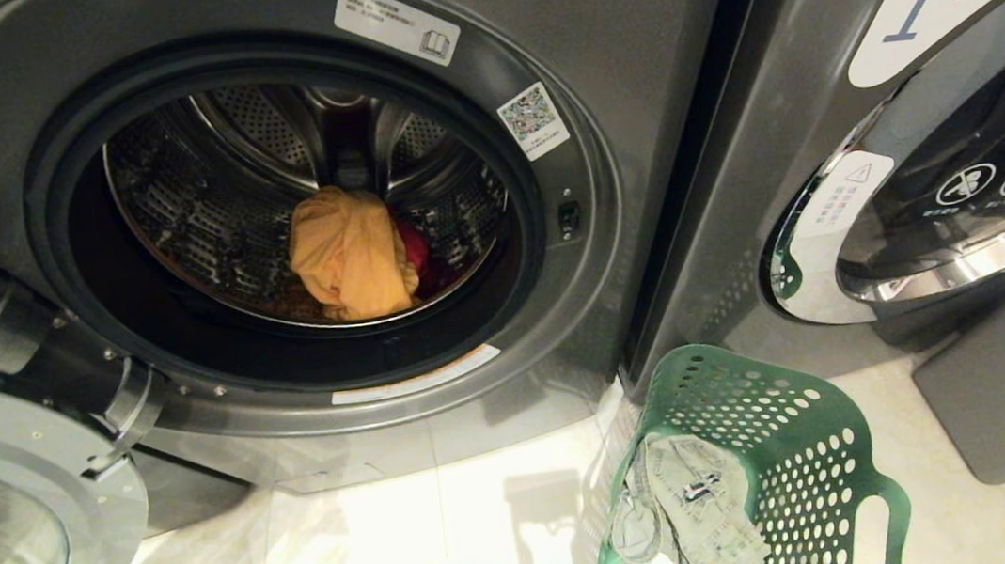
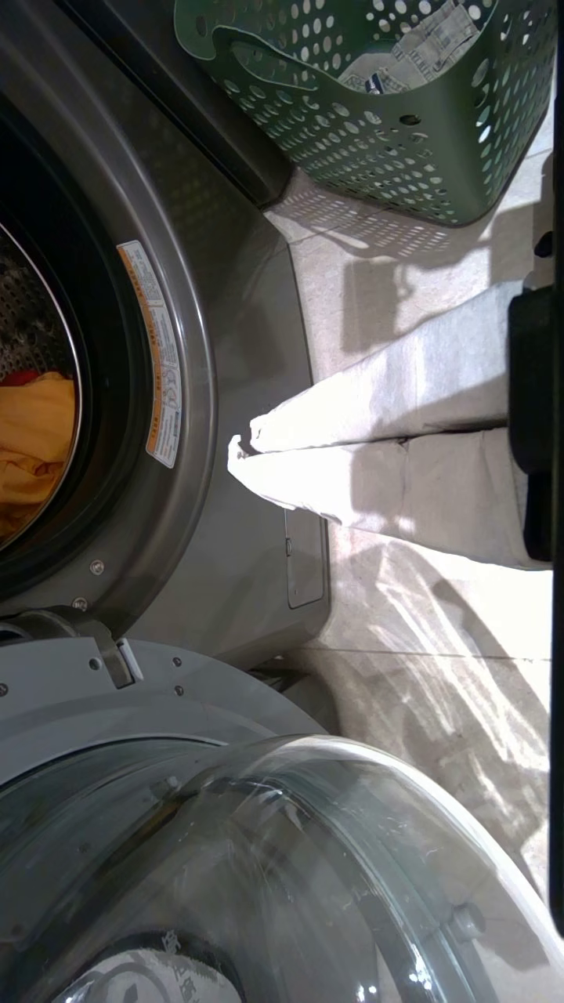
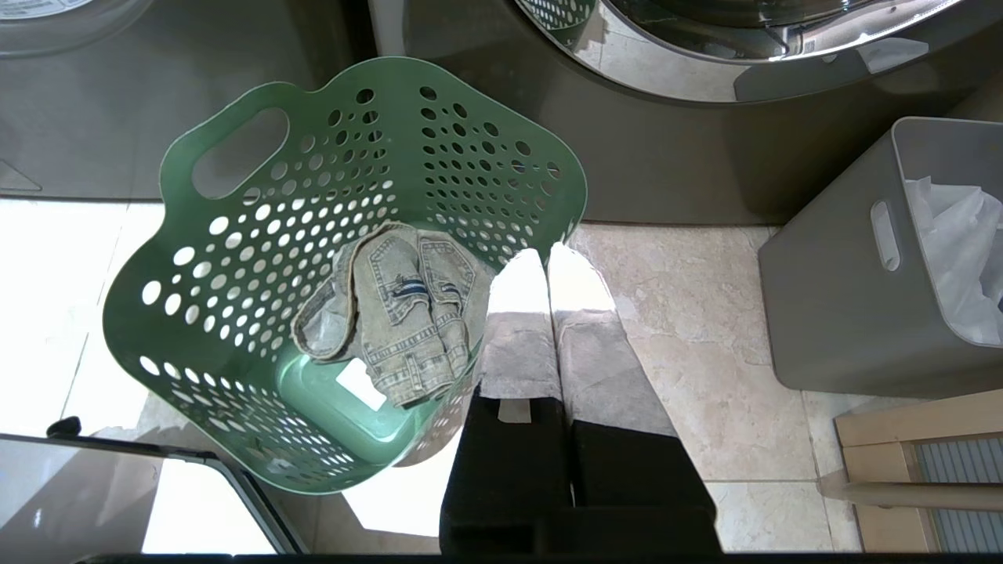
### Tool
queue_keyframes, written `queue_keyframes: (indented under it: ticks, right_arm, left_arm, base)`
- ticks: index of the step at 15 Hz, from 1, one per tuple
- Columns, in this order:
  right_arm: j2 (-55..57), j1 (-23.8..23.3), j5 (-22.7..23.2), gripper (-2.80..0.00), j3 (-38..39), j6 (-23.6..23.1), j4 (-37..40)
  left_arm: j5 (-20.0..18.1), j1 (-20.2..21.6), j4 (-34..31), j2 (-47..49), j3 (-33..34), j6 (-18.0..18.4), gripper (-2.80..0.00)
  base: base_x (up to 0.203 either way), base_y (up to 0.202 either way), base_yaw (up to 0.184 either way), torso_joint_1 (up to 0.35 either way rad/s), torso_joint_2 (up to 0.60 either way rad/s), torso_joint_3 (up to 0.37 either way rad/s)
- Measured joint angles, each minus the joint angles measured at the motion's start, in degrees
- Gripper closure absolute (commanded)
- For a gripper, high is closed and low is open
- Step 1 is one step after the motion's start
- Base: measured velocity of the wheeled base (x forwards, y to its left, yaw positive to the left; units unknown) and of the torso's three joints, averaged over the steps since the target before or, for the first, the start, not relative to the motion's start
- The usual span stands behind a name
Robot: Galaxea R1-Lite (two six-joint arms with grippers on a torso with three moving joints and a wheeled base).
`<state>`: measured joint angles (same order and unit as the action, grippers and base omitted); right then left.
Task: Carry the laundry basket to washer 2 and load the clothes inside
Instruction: Place the clothes into the washing machine
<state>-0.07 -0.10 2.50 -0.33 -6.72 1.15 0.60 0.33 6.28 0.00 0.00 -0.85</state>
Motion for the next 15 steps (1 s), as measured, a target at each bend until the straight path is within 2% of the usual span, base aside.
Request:
queue_keyframes:
  ticks: [15]
  right_arm:
    - [0.0,0.0,-0.08,0.0,-0.02,0.11,-0.02]
  left_arm:
    - [-0.02,0.0,0.0,0.0,0.0,0.0,0.0]
  base:
    - [0.0,0.0,0.0,0.0,0.0,0.0]
